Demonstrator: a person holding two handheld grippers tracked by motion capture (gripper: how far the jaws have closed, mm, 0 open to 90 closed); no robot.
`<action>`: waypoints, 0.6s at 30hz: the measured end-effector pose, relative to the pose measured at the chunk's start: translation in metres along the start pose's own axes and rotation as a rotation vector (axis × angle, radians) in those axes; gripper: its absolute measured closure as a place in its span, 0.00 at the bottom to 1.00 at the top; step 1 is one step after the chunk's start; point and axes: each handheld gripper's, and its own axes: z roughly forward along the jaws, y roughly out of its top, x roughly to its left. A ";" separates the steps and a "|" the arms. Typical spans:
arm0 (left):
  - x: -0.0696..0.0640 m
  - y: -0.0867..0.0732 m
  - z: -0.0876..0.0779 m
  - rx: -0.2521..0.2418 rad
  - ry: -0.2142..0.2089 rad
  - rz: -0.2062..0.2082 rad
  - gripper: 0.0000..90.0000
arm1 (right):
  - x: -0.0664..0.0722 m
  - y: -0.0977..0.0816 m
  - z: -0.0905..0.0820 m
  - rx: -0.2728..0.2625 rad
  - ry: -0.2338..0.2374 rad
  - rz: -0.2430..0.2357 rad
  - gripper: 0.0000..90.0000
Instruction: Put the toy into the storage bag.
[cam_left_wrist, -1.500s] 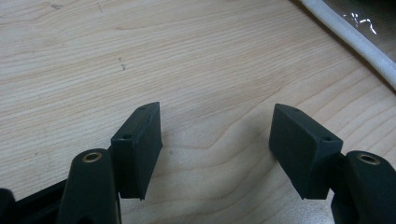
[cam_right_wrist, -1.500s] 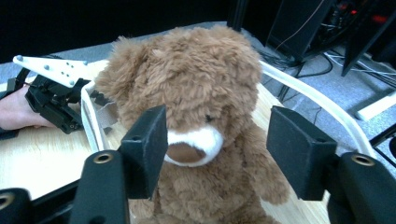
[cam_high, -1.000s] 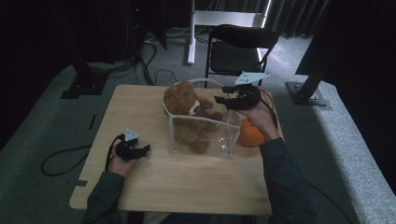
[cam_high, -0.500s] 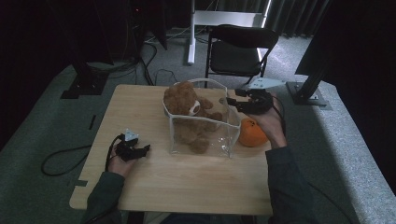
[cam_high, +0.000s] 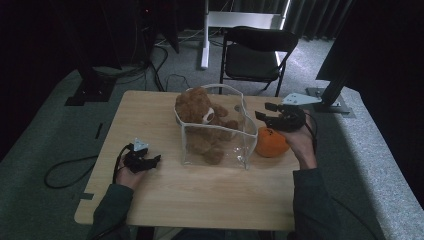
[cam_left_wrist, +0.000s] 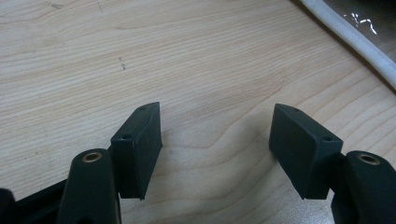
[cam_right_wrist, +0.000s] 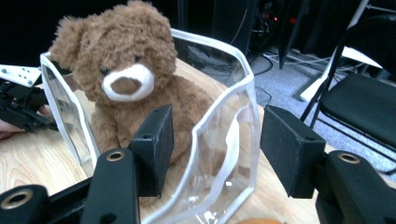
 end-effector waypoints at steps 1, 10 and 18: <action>0.000 0.000 0.000 0.000 0.000 0.000 0.39 | 0.000 0.000 0.000 0.000 0.000 0.000 0.48; 0.000 0.000 0.000 0.001 0.000 0.000 0.39 | -0.011 -0.025 -0.004 0.024 -0.037 0.054 0.46; 0.000 0.000 0.000 0.000 0.001 -0.002 0.39 | -0.016 -0.043 0.000 0.048 -0.068 0.084 0.45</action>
